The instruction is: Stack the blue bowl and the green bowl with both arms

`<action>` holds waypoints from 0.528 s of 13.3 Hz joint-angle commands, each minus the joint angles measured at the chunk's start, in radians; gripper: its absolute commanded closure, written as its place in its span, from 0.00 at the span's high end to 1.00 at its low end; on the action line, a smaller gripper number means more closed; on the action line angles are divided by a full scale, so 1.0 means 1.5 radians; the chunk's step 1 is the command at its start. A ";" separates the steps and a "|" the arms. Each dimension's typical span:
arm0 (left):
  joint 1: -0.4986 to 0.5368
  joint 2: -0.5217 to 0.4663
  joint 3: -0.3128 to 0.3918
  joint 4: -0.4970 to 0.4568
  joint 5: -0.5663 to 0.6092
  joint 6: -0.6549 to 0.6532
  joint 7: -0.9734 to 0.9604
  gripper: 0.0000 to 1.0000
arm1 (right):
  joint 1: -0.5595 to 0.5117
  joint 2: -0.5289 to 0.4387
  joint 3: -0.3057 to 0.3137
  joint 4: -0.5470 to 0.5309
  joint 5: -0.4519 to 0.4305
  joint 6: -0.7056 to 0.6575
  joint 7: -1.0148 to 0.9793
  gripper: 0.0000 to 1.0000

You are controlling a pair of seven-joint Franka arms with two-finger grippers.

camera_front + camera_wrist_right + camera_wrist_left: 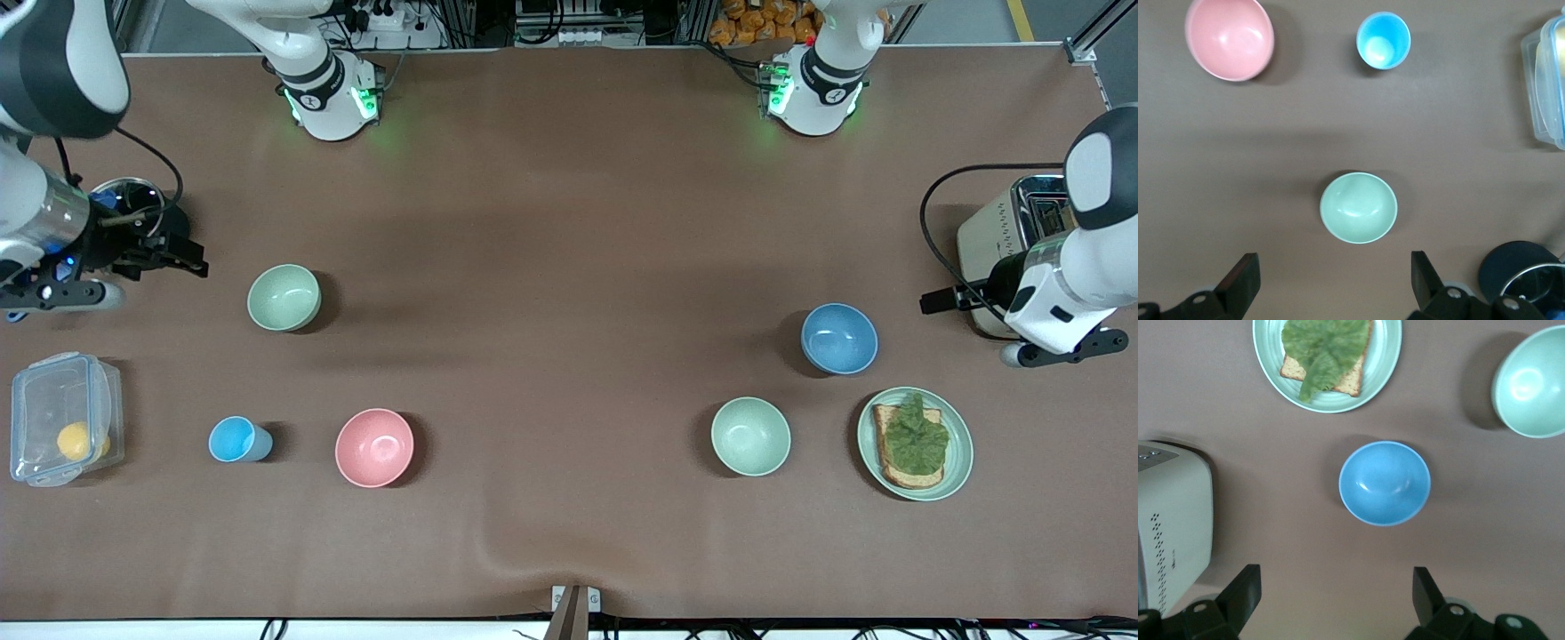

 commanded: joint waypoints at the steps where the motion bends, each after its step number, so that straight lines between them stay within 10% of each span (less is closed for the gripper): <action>1: 0.004 0.019 -0.005 -0.039 -0.002 0.044 0.003 1.00 | -0.025 -0.007 0.005 -0.065 0.009 0.053 -0.051 1.00; 7: 0.005 0.079 -0.005 -0.142 0.010 0.218 0.004 1.00 | -0.070 0.008 0.005 -0.213 0.029 0.239 -0.153 1.00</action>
